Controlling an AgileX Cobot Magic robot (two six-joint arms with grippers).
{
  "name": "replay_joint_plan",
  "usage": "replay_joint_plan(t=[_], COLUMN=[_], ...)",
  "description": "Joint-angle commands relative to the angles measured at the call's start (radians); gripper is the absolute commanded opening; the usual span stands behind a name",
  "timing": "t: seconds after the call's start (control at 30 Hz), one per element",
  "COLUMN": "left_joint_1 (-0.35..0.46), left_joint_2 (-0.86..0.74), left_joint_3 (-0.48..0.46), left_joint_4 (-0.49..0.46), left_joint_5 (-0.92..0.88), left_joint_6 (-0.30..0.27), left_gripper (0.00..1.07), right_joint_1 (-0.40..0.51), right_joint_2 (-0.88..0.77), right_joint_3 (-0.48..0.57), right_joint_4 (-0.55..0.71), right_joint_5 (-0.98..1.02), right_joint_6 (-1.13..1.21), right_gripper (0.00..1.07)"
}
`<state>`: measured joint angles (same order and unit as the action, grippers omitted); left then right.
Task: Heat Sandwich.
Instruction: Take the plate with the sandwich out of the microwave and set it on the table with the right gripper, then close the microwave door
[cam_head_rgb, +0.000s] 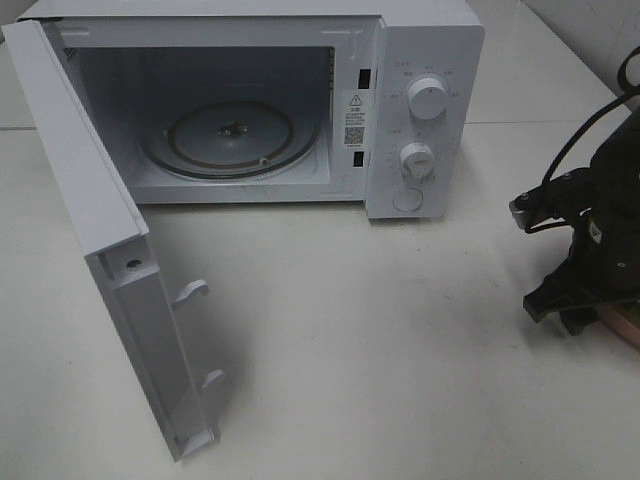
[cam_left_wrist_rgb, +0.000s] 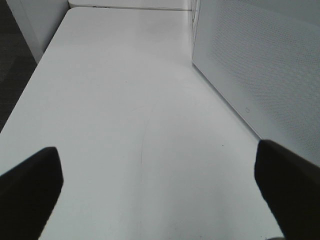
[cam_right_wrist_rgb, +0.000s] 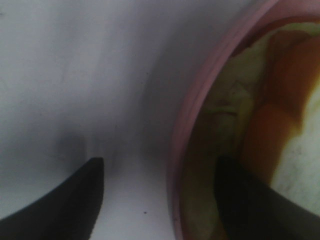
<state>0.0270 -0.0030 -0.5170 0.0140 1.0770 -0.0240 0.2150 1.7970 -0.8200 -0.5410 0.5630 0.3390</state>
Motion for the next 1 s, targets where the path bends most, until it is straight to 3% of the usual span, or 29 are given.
replay_joint_plan(t=[0.03,1.0], left_joint_1=[0.003,0.003], left_joint_2=[-0.009,-0.009], left_joint_3=[0.000,0.000], left_joint_4=[-0.005,-0.005], left_joint_5=[-0.010,-0.010], left_joint_6=[0.003,0.003], left_gripper=[1.00,1.00], right_joint_1=[-0.004,-0.001], right_joint_2=[-0.060,-0.556], right_joint_3=[-0.004,-0.004], right_joint_4=[0.066,0.460], right_joint_5=[0.017,0.279], right_joint_6=[-0.089,-0.272], right_gripper=[0.76,0.76])
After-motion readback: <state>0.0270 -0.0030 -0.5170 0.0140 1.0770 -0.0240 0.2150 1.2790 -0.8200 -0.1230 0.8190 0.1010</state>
